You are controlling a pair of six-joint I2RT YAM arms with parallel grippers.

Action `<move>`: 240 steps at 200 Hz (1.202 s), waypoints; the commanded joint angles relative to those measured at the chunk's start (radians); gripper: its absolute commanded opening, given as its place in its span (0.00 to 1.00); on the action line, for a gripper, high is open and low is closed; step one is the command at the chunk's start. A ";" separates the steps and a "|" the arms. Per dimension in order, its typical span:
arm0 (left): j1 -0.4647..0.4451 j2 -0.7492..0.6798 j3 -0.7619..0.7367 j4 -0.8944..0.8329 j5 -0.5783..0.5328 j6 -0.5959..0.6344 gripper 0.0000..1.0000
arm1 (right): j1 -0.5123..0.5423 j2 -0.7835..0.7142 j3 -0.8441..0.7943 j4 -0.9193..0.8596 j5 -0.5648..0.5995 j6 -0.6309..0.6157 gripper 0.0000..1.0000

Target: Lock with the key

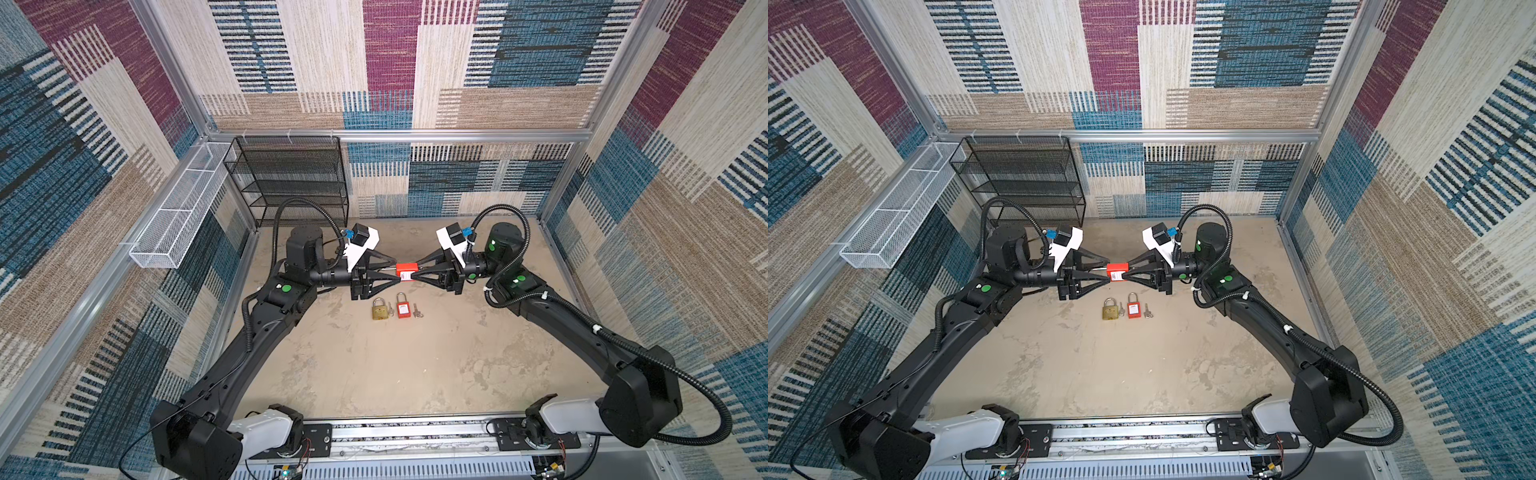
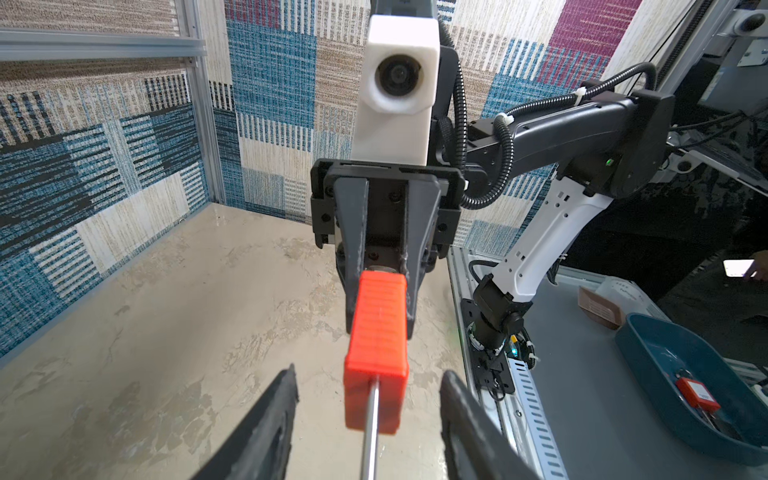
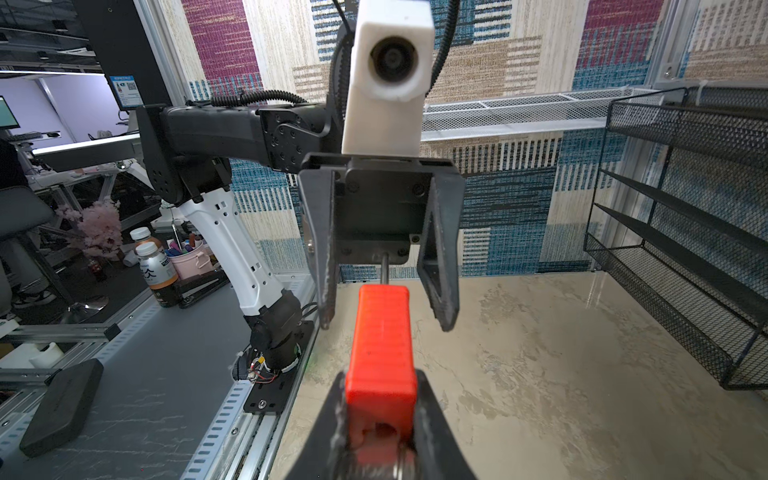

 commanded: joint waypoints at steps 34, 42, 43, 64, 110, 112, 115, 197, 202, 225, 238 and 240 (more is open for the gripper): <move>-0.007 0.006 0.000 0.038 0.013 -0.018 0.46 | 0.022 0.004 -0.017 0.140 0.055 0.059 0.01; -0.009 0.007 0.000 0.039 0.013 -0.020 0.44 | 0.023 0.005 -0.018 0.154 0.060 0.068 0.01; -0.008 0.007 0.000 0.039 0.013 -0.020 0.44 | 0.024 0.005 -0.019 0.156 0.061 0.069 0.01; -0.013 0.007 -0.001 0.039 0.011 -0.022 0.40 | 0.028 0.009 -0.021 0.178 0.063 0.082 0.01; -0.016 0.008 -0.005 0.045 0.015 -0.016 0.31 | 0.043 0.027 -0.007 0.181 0.053 0.085 0.02; -0.016 0.008 -0.005 0.045 0.014 -0.016 0.30 | 0.043 0.027 -0.006 0.181 0.053 0.085 0.02; -0.016 0.008 -0.007 0.045 0.014 -0.016 0.29 | 0.044 0.027 -0.005 0.180 0.053 0.085 0.02; -0.015 -0.015 -0.018 0.054 0.003 -0.011 0.00 | 0.043 -0.003 0.003 0.064 0.100 -0.011 0.53; -0.014 -0.015 -0.015 0.053 0.002 -0.010 0.00 | 0.043 -0.008 0.002 0.055 0.108 -0.017 0.58; -0.015 -0.015 -0.015 0.052 -0.003 -0.010 0.00 | 0.035 -0.022 -0.001 0.041 0.125 -0.027 0.65; -0.015 -0.016 -0.016 0.051 -0.003 -0.011 0.00 | 0.026 -0.030 -0.006 0.042 0.138 -0.024 0.66; -0.015 -0.016 -0.016 0.051 -0.003 -0.011 0.00 | 0.024 -0.029 -0.006 0.042 0.139 -0.024 0.66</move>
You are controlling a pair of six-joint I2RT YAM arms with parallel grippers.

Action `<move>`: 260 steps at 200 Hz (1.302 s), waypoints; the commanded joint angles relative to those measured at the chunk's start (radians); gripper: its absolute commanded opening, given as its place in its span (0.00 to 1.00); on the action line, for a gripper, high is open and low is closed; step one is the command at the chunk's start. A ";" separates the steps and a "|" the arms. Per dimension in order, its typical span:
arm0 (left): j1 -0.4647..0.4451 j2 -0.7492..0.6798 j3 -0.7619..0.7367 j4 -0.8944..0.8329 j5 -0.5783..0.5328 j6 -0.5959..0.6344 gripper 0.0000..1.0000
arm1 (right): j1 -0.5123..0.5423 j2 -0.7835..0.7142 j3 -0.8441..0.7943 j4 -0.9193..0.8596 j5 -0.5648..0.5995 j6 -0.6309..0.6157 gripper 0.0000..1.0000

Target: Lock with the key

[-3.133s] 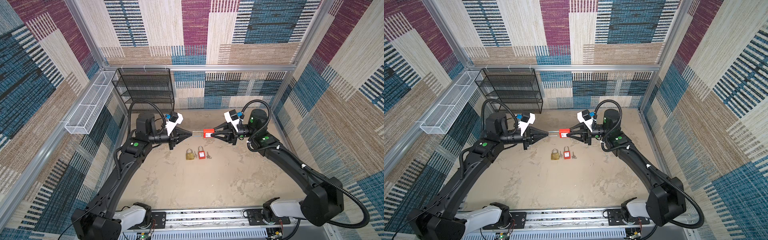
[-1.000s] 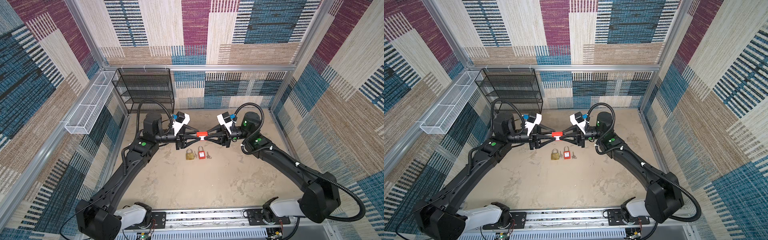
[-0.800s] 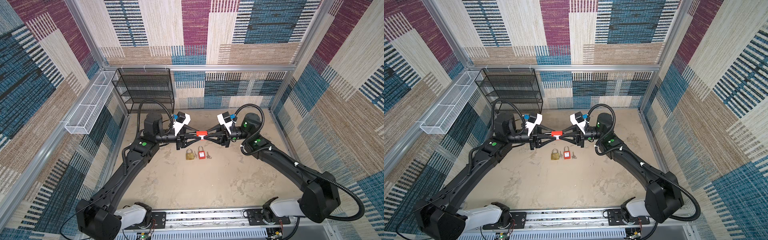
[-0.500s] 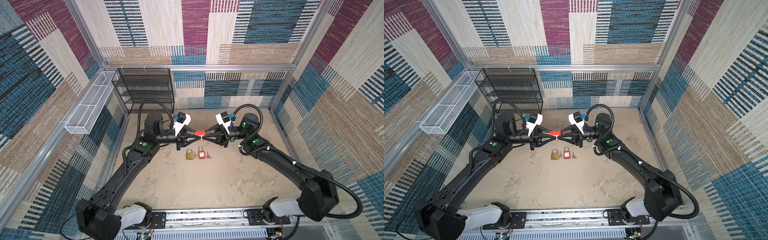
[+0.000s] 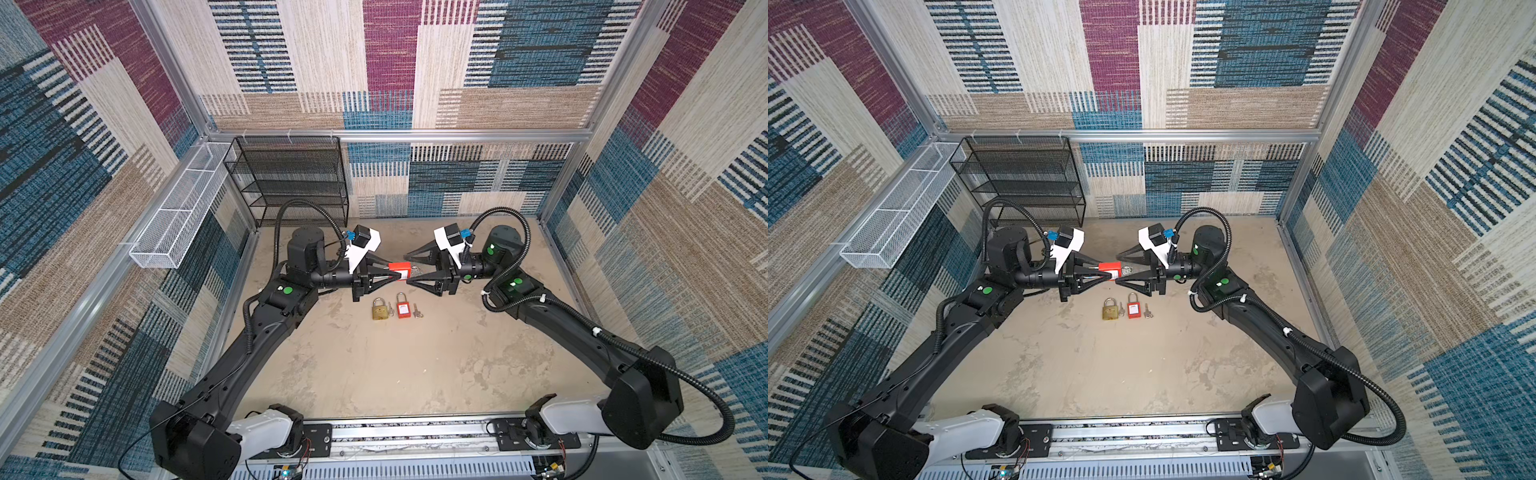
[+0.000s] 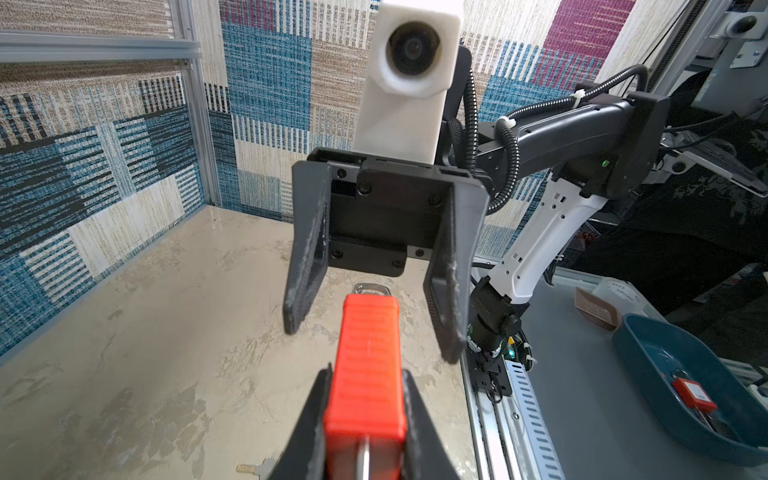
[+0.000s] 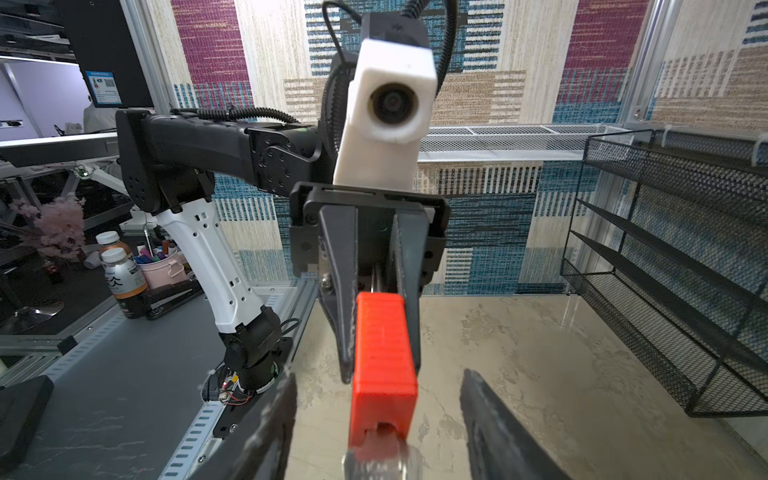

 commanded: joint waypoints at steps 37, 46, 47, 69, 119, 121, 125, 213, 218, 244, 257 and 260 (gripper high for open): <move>0.000 -0.009 0.001 0.025 -0.002 0.009 0.00 | -0.036 -0.021 0.003 -0.010 0.046 -0.010 0.67; 0.000 -0.010 0.001 0.024 -0.002 0.008 0.00 | -0.039 -0.022 0.003 -0.013 0.050 -0.012 0.67; 0.000 -0.010 0.001 0.024 -0.002 0.009 0.00 | -0.040 -0.023 0.003 -0.013 0.050 -0.012 0.67; 0.001 -0.012 -0.002 0.023 -0.005 0.009 0.00 | -0.044 -0.015 0.007 -0.025 0.052 -0.017 0.67; 0.000 -0.013 -0.003 0.019 -0.014 0.008 0.00 | -0.045 -0.006 -0.004 -0.032 0.058 -0.023 0.66; 0.001 -0.013 -0.003 0.019 -0.014 0.008 0.00 | -0.046 -0.006 -0.005 -0.033 0.057 -0.024 0.66; 0.000 -0.013 -0.003 0.018 -0.014 0.006 0.00 | -0.045 -0.006 -0.006 -0.033 0.057 -0.026 0.66; 0.002 -0.016 -0.006 0.018 -0.023 0.003 0.00 | -0.045 0.007 -0.010 -0.030 0.028 -0.019 0.45; 0.001 -0.016 -0.005 0.018 -0.023 0.003 0.00 | -0.045 0.008 -0.009 -0.030 0.029 -0.020 0.44; 0.002 -0.014 -0.006 0.020 -0.025 -0.002 0.00 | -0.045 0.005 -0.012 -0.029 0.026 -0.020 0.34; 0.001 -0.015 -0.006 0.020 -0.026 -0.002 0.00 | -0.045 0.004 -0.012 -0.030 0.024 -0.024 0.30; 0.002 -0.015 -0.006 0.021 -0.027 -0.003 0.00 | -0.045 0.002 -0.015 -0.030 0.025 -0.026 0.30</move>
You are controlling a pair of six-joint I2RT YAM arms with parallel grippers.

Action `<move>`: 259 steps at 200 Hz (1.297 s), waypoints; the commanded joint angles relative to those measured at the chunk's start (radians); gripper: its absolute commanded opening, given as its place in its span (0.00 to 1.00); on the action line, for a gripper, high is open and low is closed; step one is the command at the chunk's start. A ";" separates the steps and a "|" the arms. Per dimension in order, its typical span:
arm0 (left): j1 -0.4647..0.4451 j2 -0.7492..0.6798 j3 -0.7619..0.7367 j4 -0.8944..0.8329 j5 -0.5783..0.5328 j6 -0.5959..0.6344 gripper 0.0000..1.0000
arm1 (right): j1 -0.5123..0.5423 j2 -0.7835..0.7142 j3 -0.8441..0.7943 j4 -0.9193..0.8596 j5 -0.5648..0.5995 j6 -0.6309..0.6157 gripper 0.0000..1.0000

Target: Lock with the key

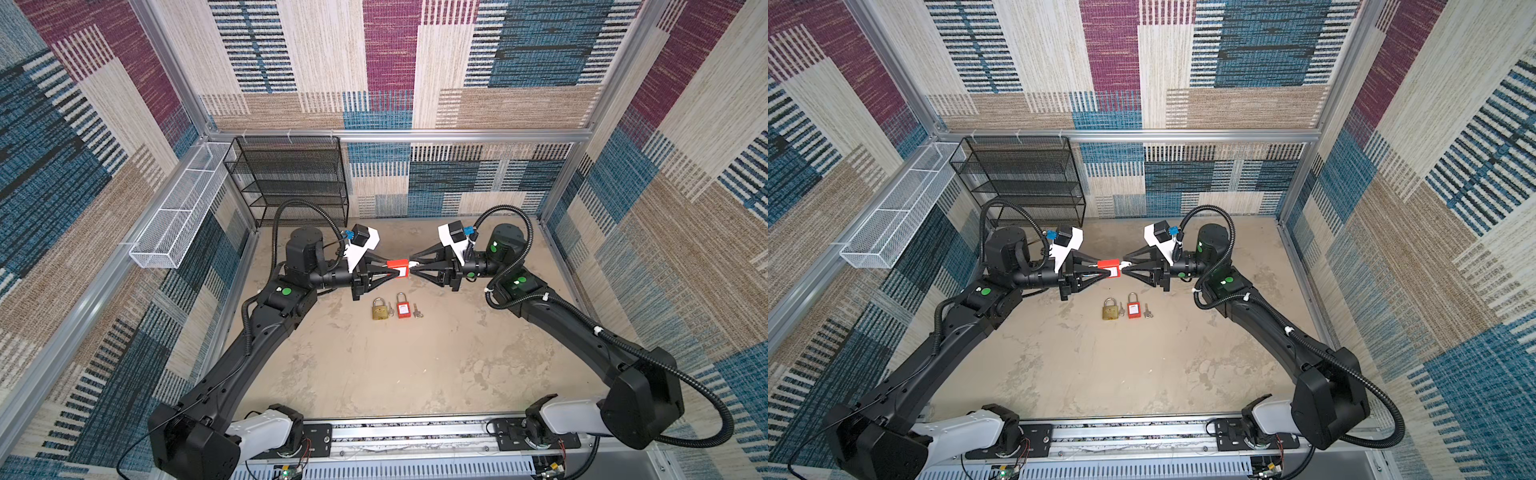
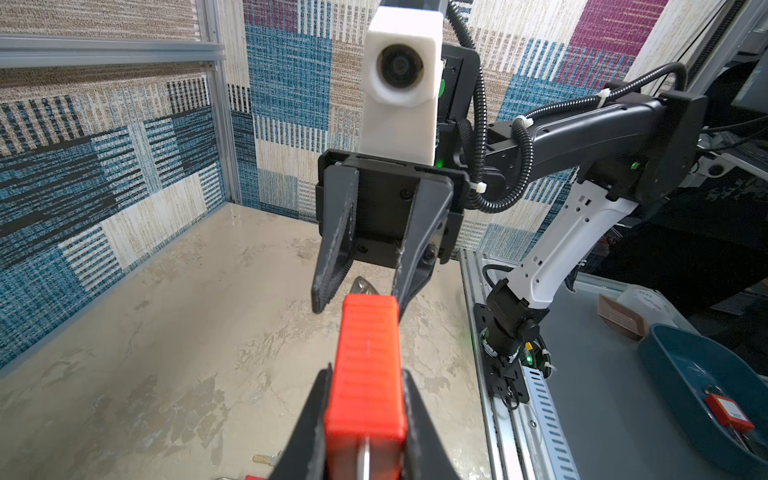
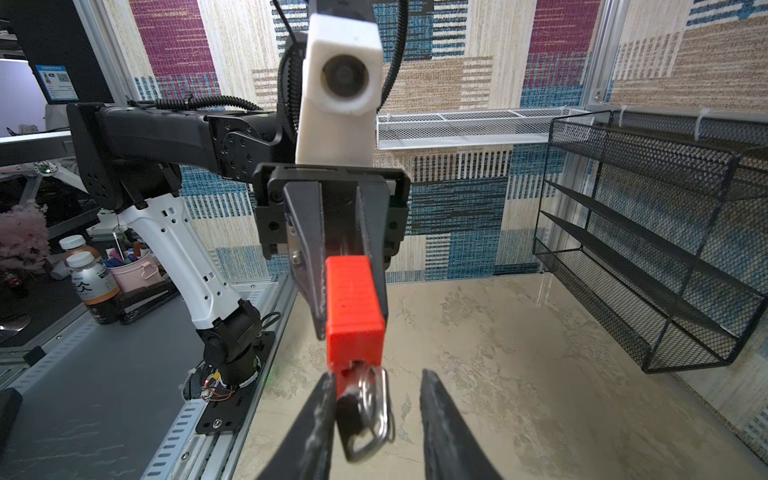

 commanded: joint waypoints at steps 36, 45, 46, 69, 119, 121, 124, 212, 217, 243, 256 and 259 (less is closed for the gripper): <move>-0.001 0.000 0.000 0.022 0.021 -0.013 0.00 | 0.000 -0.005 -0.006 0.005 0.004 -0.013 0.20; 0.000 0.000 0.000 0.022 0.019 -0.015 0.00 | 0.000 -0.006 -0.006 0.003 0.003 -0.017 0.18; -0.001 0.000 0.000 0.022 0.018 -0.015 0.00 | 0.000 -0.006 -0.006 0.003 0.003 -0.016 0.17; 0.000 0.001 0.000 0.020 0.017 -0.018 0.00 | 0.000 -0.006 -0.008 0.000 -0.003 -0.028 0.07; 0.000 0.003 0.004 0.008 0.016 -0.023 0.00 | -0.001 -0.026 -0.009 -0.067 -0.001 -0.133 0.00; 0.000 0.003 0.004 0.008 0.017 -0.022 0.00 | -0.001 -0.029 -0.009 -0.070 0.001 -0.136 0.00; 0.000 0.003 0.004 0.008 0.017 -0.021 0.00 | 0.000 -0.029 -0.009 -0.075 0.004 -0.141 0.00; 0.012 -0.013 0.001 -0.018 0.020 0.005 0.00 | -0.045 -0.060 -0.038 -0.086 -0.008 -0.131 0.00; 0.012 -0.012 -0.001 -0.018 0.020 0.005 0.00 | -0.047 -0.061 -0.039 -0.086 -0.008 -0.130 0.00; 0.015 -0.013 -0.003 -0.018 0.021 0.006 0.00 | -0.055 -0.070 -0.046 -0.096 -0.007 -0.136 0.00; 0.016 -0.015 -0.002 -0.021 0.022 0.008 0.00 | -0.061 -0.074 -0.050 -0.104 -0.005 -0.142 0.00; 0.016 -0.015 -0.002 -0.023 0.022 0.008 0.00 | -0.062 -0.074 -0.051 -0.106 -0.005 -0.143 0.00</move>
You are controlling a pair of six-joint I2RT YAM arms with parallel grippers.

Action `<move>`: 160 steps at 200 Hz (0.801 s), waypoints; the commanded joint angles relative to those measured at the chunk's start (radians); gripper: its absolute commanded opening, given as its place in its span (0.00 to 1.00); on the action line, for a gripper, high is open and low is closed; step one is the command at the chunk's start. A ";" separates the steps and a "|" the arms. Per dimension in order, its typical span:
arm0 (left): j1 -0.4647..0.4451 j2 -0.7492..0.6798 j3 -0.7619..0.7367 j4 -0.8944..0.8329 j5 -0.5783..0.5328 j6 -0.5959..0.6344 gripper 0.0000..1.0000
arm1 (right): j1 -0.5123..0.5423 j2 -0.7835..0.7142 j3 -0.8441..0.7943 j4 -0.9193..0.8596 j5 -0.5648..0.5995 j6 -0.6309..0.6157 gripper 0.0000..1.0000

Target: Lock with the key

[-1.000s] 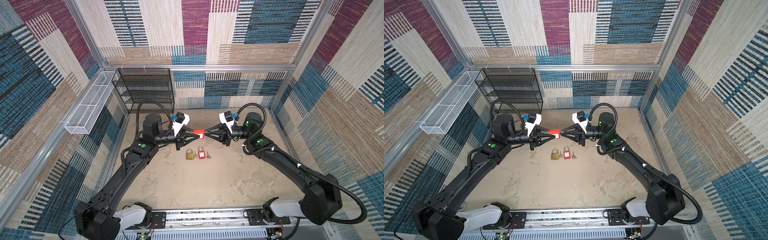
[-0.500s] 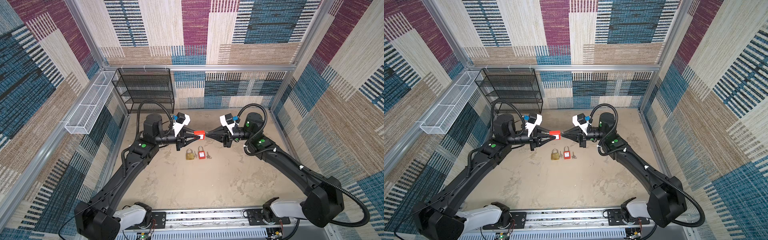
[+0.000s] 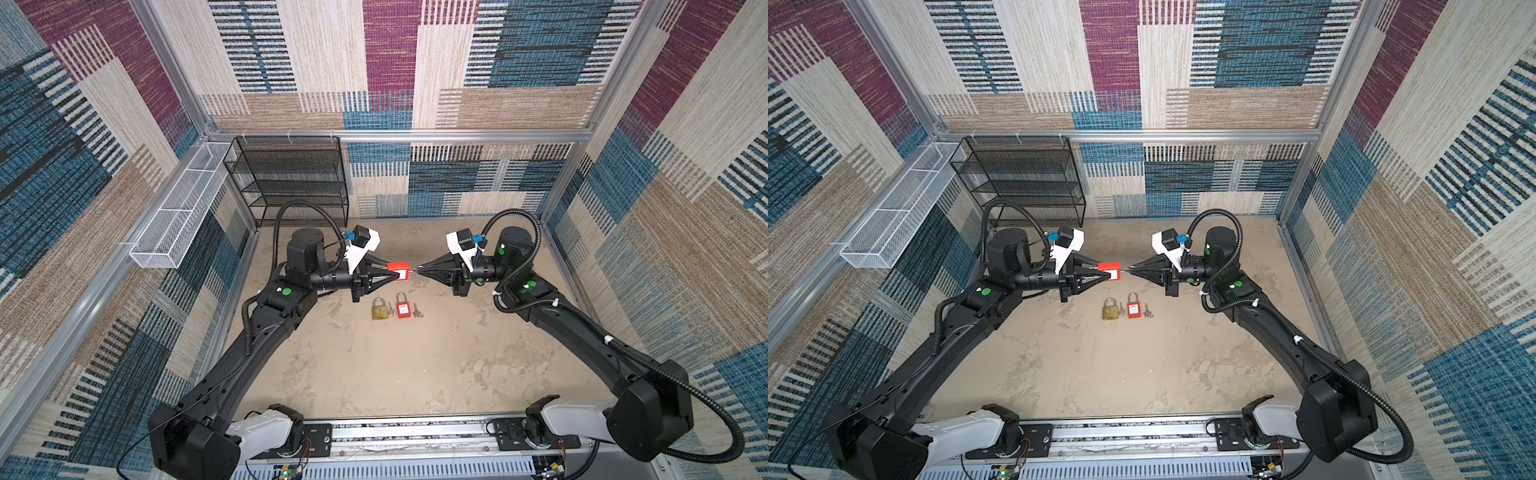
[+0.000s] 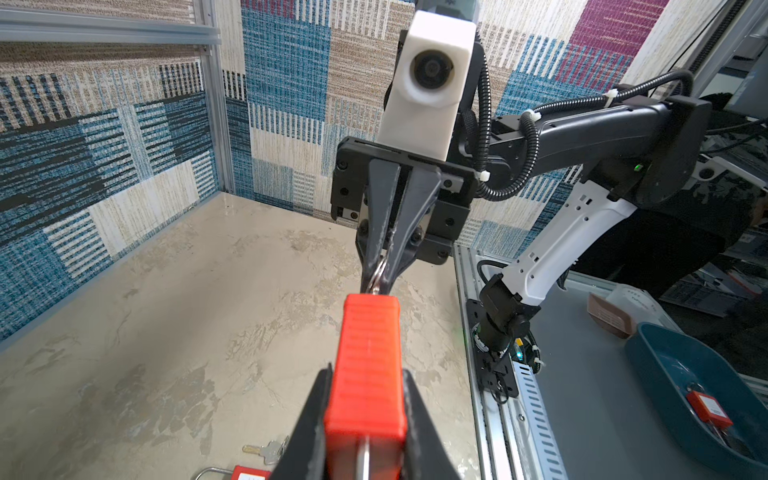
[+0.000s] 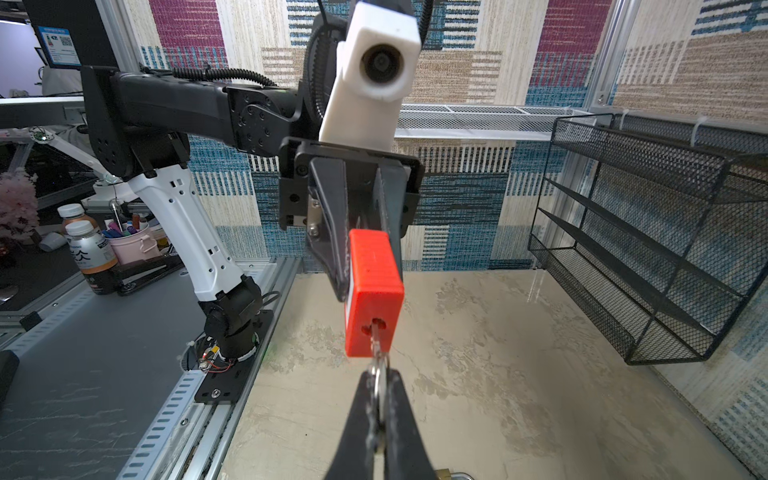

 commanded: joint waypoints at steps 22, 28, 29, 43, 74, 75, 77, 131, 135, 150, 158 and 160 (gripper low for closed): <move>0.010 -0.014 0.000 0.004 0.021 0.016 0.00 | -0.027 -0.020 -0.021 -0.020 0.044 -0.018 0.00; 0.012 -0.014 0.001 0.003 0.021 0.016 0.00 | -0.030 -0.023 -0.024 -0.019 0.044 -0.018 0.00; 0.012 -0.014 0.001 0.003 0.021 0.016 0.00 | -0.030 -0.023 -0.025 -0.019 0.044 -0.019 0.00; 0.011 -0.014 0.001 -0.002 0.021 0.018 0.00 | -0.039 -0.031 -0.034 -0.014 0.045 -0.016 0.00; 0.014 -0.012 0.005 -0.020 0.021 0.026 0.00 | -0.066 -0.052 -0.069 0.011 0.067 -0.010 0.00; 0.014 -0.012 0.005 -0.022 0.021 0.028 0.00 | -0.067 -0.054 -0.070 0.012 0.067 -0.008 0.00; 0.014 -0.011 0.006 -0.029 0.020 0.031 0.00 | -0.068 -0.054 -0.072 0.014 0.069 -0.008 0.00; 0.013 0.042 0.069 -0.213 0.024 0.119 0.00 | -0.114 -0.121 -0.166 0.079 0.141 0.031 0.00; 0.012 0.050 0.078 -0.237 0.022 0.131 0.00 | -0.116 -0.127 -0.176 0.087 0.151 0.039 0.00; 0.005 0.080 0.113 -0.342 -0.001 0.180 0.00 | -0.130 -0.148 -0.212 0.113 0.175 0.055 0.00; -0.001 0.097 0.131 -0.393 -0.018 0.206 0.00 | -0.135 -0.158 -0.226 0.117 0.203 0.061 0.00; -0.003 0.101 0.135 -0.401 -0.022 0.213 0.00 | -0.137 -0.159 -0.228 0.118 0.209 0.063 0.00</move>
